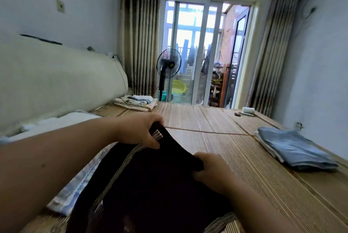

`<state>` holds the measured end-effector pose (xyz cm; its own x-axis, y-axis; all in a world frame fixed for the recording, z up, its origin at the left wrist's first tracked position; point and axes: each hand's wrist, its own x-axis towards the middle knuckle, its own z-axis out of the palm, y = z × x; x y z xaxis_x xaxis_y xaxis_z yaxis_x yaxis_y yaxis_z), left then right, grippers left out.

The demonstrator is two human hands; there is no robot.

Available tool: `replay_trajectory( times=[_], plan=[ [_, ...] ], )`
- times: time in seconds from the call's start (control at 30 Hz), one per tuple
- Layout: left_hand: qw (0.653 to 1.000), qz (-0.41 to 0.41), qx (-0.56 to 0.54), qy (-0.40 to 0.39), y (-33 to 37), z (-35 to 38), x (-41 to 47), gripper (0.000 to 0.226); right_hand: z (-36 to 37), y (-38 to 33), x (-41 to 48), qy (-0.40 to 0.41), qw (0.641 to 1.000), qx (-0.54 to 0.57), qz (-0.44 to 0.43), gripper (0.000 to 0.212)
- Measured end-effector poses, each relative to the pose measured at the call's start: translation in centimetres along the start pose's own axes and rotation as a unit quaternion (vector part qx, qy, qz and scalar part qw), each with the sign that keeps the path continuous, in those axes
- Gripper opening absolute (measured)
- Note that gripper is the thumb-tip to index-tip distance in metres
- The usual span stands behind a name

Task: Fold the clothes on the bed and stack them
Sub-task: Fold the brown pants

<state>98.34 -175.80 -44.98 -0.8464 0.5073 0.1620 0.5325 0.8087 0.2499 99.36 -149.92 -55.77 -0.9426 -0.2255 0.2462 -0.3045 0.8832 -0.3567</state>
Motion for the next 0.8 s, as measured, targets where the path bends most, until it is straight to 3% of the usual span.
replay_trajectory(
  times=[0.1, 0.3, 0.43, 0.53, 0.67, 0.8],
  plan=[
    [0.995, -0.007, -0.031, 0.091, -0.5, -1.6, -0.4, 0.027, 1.4, 1.8, -0.8, -0.054, 0.997, 0.014, 0.050, 0.006],
    [0.968, -0.059, -0.072, 0.233, -3.5, -5.5, -2.3, 0.021, -3.0, 3.4, -0.7, 0.027, 0.988, 0.135, 0.069, 0.005],
    [0.953, -0.103, -0.123, 0.255, -5.6, -7.7, -2.7, 0.019, -9.0, 1.5, 0.7, 0.137, 0.919, 0.367, 0.047, 0.006],
    [0.942, -0.097, -0.181, 0.264, -6.5, -8.7, -2.5, 0.011, -13.5, -0.3, 2.4, 0.194, 0.867, 0.458, 0.018, 0.010],
    [0.925, -0.067, -0.240, 0.288, -6.5, -9.8, -1.4, 0.027, -18.4, -2.3, 4.1, 0.260, 0.859, 0.441, -0.010, 0.012],
    [0.890, -0.080, -0.315, 0.320, -5.4, -11.3, 0.4, 0.017, -21.4, -2.4, 5.4, 0.312, 0.877, 0.364, 0.034, 0.010]
  ],
)
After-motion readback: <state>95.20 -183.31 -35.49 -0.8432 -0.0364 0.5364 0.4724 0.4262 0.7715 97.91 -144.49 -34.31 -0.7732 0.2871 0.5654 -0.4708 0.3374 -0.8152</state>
